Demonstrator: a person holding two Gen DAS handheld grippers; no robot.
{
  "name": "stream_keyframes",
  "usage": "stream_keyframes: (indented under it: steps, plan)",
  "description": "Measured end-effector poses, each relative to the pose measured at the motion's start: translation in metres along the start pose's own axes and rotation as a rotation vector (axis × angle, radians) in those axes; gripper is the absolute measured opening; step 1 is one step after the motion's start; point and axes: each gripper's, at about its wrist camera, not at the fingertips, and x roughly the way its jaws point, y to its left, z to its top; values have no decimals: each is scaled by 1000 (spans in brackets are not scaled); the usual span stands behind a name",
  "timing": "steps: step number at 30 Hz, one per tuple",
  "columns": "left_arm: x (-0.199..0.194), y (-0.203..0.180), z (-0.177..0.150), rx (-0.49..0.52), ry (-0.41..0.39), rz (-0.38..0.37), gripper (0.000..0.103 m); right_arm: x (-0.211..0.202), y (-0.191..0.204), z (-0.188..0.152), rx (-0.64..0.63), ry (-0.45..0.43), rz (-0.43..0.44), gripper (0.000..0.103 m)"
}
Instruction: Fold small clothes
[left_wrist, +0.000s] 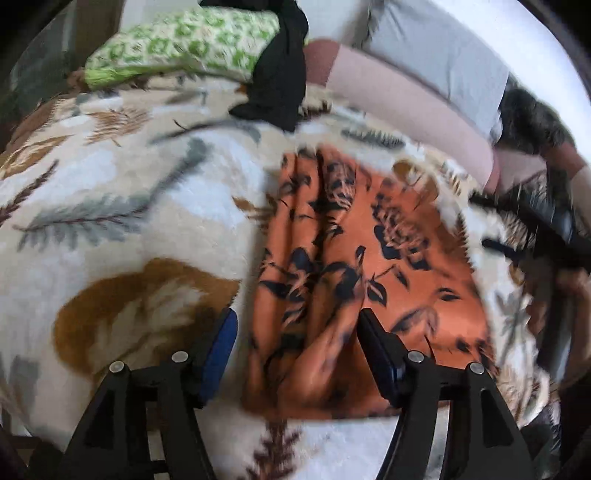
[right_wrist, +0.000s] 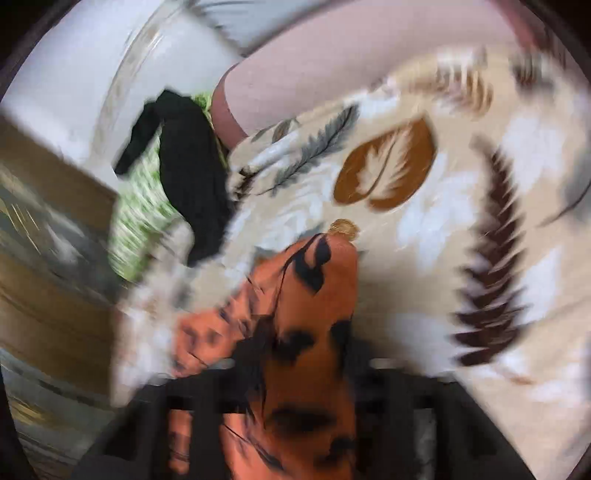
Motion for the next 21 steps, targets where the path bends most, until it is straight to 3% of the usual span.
stream_keyframes:
  steps: [1, 3, 4, 5, 6, 7, 9, 11, 13, 15, 17, 21]
  plan:
    - [-8, 2, -4, -13, -15, -21, 69, -13, 3, -9, -20, -39, -31, 98]
    - [-10, 7, -10, -34, 2, -31, 69, -35, 9, -30, -21, -52, 43, 98]
    - [-1, 12, -16, -52, 60, -44, 67, -46, 13, -43, -6, -46, 101, 98]
    - [7, 17, -19, -68, 105, -62, 47, -51, 18, -56, -5, -43, 141, 98]
    - [17, 23, -25, -101, 159, -73, 40, -56, 23, -71, -14, -36, 179, 98]
    - [14, 24, -26, -110, 142, -75, 38, -60, 28, -86, -27, -20, 204, 98]
    - [-1, 15, -24, -79, 103, -61, 24, -59, 36, -111, -45, 7, 224, 98]
    - [-15, 5, -23, -30, 56, -40, 18, -64, 38, -126, -67, 20, 216, 98]
    - [-12, 7, -27, -53, 60, -25, 18, -63, 34, -137, -48, 46, 221, 98]
    - [12, 19, -38, -93, 156, -12, 21, -44, 31, -146, -30, 102, 213, 98]
    - [0, 16, -34, -68, 123, -6, 30, -33, 29, -147, -40, 132, 188, 98]
    - [-31, -2, -6, 4, 18, -13, 54, -42, 19, -139, 1, 118, 224, 98]
